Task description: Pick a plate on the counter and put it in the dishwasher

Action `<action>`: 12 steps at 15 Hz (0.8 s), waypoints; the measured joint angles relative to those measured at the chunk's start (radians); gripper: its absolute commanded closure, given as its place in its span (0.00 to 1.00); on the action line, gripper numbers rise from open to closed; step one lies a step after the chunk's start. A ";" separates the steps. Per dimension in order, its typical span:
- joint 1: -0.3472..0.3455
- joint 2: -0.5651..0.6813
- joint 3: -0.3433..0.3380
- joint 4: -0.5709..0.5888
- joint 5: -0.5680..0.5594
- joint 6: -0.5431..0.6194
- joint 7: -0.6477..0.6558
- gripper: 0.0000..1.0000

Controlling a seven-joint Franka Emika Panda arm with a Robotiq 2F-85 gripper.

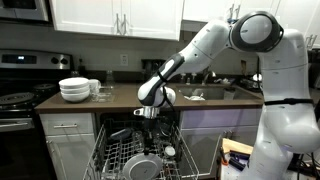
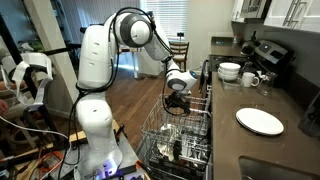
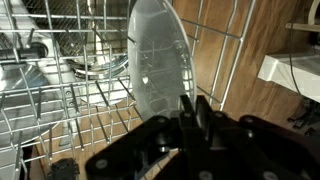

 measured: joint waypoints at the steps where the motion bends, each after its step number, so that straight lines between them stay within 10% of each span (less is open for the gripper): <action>1: 0.000 0.002 0.000 0.001 0.000 0.000 0.002 0.59; 9: 0.000 0.017 0.004 0.014 0.000 0.000 0.030 0.00; 12: 0.000 0.018 0.009 0.017 -0.001 0.000 0.037 0.00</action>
